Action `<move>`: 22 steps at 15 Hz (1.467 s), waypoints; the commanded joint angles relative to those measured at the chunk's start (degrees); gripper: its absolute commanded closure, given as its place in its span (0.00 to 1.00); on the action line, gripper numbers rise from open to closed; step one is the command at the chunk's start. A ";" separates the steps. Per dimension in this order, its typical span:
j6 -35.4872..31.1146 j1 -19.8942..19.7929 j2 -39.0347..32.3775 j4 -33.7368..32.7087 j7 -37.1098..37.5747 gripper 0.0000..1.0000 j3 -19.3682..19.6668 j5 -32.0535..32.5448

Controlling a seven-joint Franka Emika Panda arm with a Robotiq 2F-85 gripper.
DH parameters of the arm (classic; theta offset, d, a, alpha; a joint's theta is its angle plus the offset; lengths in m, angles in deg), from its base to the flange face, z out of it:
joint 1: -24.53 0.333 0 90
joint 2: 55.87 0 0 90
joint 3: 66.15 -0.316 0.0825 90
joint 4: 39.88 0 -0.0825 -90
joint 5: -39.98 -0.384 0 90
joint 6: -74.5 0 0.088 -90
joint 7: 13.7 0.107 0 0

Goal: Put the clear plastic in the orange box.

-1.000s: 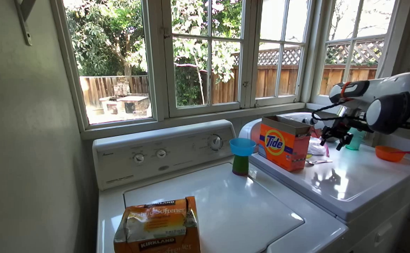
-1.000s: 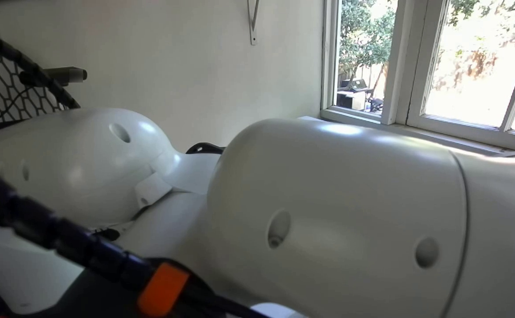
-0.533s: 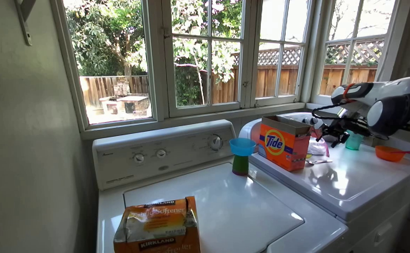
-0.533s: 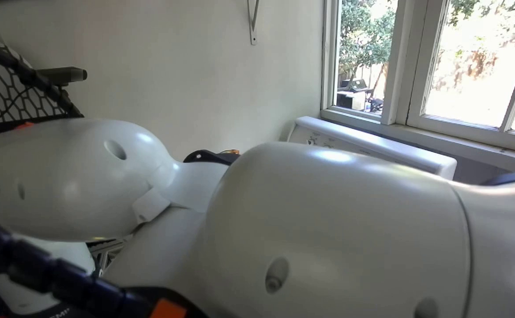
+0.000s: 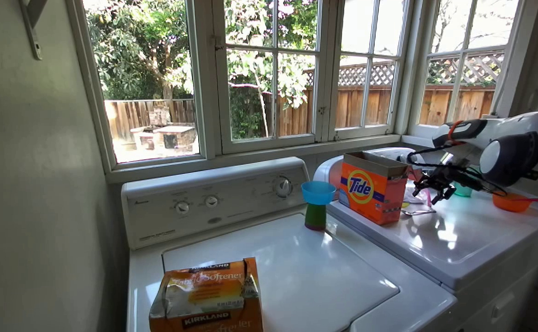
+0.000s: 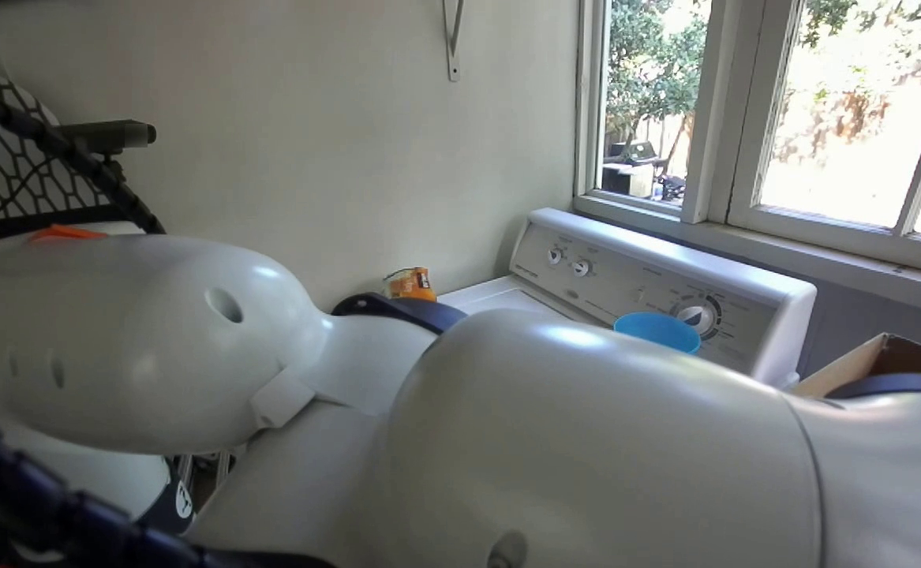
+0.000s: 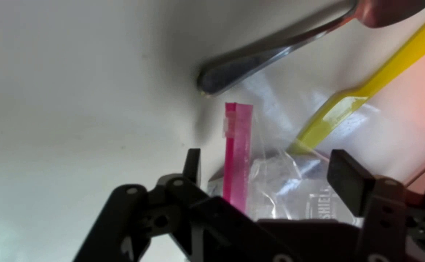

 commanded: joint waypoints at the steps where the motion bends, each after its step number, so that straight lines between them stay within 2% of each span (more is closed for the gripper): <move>1: 0.52 -0.28 -1.22 -1.21 0.64 0.44 -0.94 -1.56; 8: 0.23 -0.71 0.36 -0.09 -2.04 0.97 -3.17 -2.75; 9: 0.23 -0.79 0.51 -0.11 -2.38 1.00 -3.45 -2.91; 13: 0.57 -0.90 1.07 -0.23 -2.51 0.99 -3.54 -3.10; 15: 0.65 -1.34 1.50 -0.25 -5.69 0.99 -4.19 -3.31; 16: 0.33 -1.77 1.80 -0.27 -10.85 0.99 -4.78 -3.11; 19: -0.82 -2.45 2.64 -0.36 -20.23 0.99 -5.54 -2.74; 22: -1.97 -2.42 4.01 -0.49 -25.80 0.99 -5.64 -2.75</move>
